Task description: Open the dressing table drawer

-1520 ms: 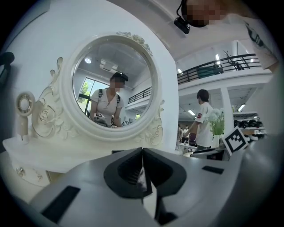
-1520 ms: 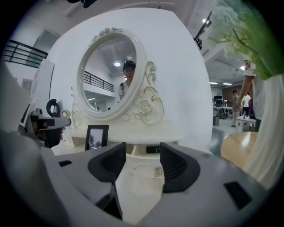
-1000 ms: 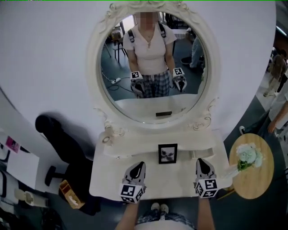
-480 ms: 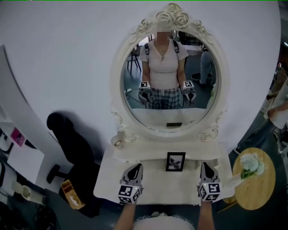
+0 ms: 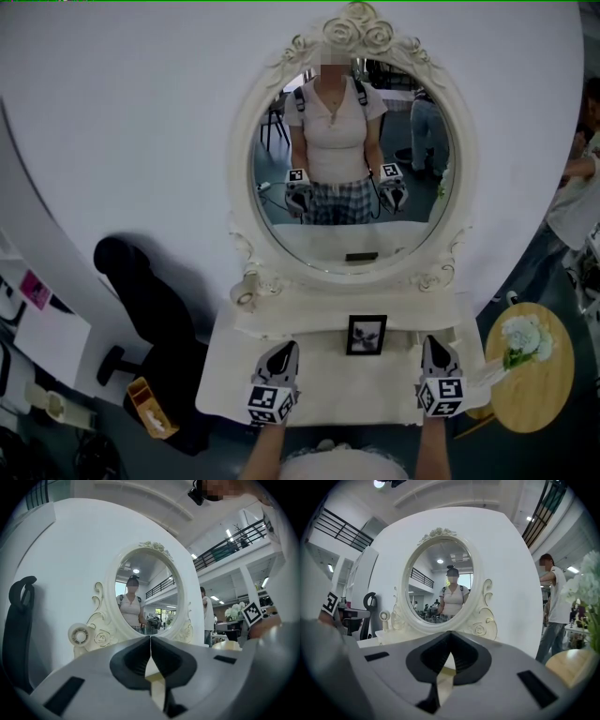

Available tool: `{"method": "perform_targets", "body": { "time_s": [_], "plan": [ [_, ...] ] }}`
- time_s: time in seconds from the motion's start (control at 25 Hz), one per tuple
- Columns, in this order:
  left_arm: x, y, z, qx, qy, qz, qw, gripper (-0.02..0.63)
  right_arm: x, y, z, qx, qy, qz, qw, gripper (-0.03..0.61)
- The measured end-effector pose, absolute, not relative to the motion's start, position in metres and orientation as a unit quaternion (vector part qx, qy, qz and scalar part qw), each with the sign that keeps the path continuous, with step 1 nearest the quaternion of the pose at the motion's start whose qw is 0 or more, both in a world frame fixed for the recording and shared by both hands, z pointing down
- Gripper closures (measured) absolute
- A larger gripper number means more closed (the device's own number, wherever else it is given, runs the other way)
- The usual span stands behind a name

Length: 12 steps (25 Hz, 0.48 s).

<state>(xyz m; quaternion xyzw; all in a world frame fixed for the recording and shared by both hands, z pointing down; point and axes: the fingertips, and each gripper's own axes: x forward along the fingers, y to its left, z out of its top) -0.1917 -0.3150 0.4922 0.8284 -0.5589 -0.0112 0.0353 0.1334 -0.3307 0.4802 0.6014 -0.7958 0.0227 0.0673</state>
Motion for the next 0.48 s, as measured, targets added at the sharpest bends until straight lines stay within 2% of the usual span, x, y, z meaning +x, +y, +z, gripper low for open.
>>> {"method": "perform_targets", "body": {
  "time_s": [0.48],
  "plan": [
    [-0.189,-0.3126,0.4884,0.827,-0.561,-0.014,0.037,0.586,0.1359,-0.3301,0.4786,0.6,-0.796,0.02,0.073,0.565]
  ]
}}
